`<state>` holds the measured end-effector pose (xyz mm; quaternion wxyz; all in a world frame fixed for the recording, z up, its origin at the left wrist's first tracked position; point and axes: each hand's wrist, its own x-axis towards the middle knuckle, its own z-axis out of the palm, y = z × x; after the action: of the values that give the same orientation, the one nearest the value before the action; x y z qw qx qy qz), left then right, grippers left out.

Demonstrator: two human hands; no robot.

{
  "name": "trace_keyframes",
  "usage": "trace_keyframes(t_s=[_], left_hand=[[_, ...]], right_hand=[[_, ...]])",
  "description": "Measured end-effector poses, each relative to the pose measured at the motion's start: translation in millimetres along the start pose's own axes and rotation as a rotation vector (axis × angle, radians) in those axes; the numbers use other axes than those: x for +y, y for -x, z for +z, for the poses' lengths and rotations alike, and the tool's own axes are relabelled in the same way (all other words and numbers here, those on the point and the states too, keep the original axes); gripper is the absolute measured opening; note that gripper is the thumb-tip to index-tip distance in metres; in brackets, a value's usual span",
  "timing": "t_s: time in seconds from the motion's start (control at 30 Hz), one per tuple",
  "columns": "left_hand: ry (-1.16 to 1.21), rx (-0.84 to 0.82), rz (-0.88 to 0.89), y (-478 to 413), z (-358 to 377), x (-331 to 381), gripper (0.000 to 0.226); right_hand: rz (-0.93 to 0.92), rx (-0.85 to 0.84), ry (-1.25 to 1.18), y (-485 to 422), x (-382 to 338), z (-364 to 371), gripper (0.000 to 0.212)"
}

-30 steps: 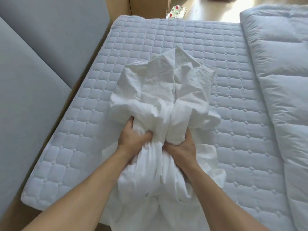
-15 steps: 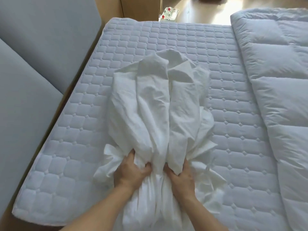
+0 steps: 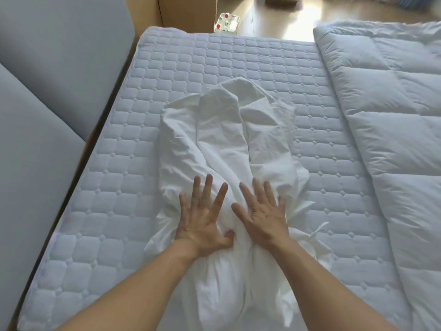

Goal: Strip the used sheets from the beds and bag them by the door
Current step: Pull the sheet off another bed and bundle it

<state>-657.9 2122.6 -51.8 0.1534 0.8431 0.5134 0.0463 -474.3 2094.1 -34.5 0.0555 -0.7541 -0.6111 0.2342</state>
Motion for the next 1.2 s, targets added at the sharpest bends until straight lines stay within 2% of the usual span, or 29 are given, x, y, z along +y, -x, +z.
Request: trace_keyframes(t_s=[0.1,0.27,0.37,0.43,0.5,0.6,0.63,0.77,0.9,0.97,1.1,1.13,1.2], left_hand=[[-0.010,-0.288,-0.055,12.0,22.0,-15.5,0.105],[-0.045,-0.322,-0.076,46.8,43.1,-12.7,0.094],[-0.033,-0.217,-0.123,24.4,27.0,-7.0,0.083],[-0.016,-0.124,-0.153,-7.8,13.2,-10.5,0.070],[-0.024,-0.040,-0.215,-45.7,6.6,-19.5,0.061],[-0.023,0.096,-0.330,-100.1,7.8,-41.4,0.055],[-0.011,0.101,-0.384,-117.3,9.6,-50.5,0.060],[0.043,0.035,-0.672,-167.9,15.0,-93.7,0.106],[0.263,0.026,-0.937,-188.6,25.7,-123.4,0.137],[0.368,0.044,-0.997,-196.4,32.7,-124.0,0.140],[0.379,0.071,-0.988,-210.2,34.8,-106.2,0.131],[0.439,0.091,-0.971,-213.3,31.4,-100.6,0.127],[0.748,0.162,-0.943,-217.2,22.0,-86.5,0.113]], right_hand=[[0.100,-0.157,0.007,12.7,12.0,27.9,0.069],[0.117,-0.115,0.012,43.3,19.3,59.7,0.066],[0.127,-0.103,0.071,39.1,14.7,50.4,0.060],[0.120,0.015,0.127,13.8,8.0,33.4,0.062],[0.146,0.159,0.075,-24.5,3.9,18.4,0.064],[0.156,0.225,-0.003,-93.2,7.3,7.9,0.085],[0.160,0.194,0.010,-115.7,10.6,5.7,0.096],[0.334,0.035,0.051,-183.6,39.3,-3.7,0.132],[0.528,-0.011,-0.052,-212.1,65.8,-7.4,0.153],[0.552,-0.021,-0.157,-217.1,67.3,-3.7,0.154],[0.509,0.018,-0.377,-225.0,51.0,0.9,0.144],[0.496,0.032,-0.417,-225.1,44.6,0.4,0.138],[0.481,0.057,-0.547,-221.2,29.2,-0.4,0.121]])
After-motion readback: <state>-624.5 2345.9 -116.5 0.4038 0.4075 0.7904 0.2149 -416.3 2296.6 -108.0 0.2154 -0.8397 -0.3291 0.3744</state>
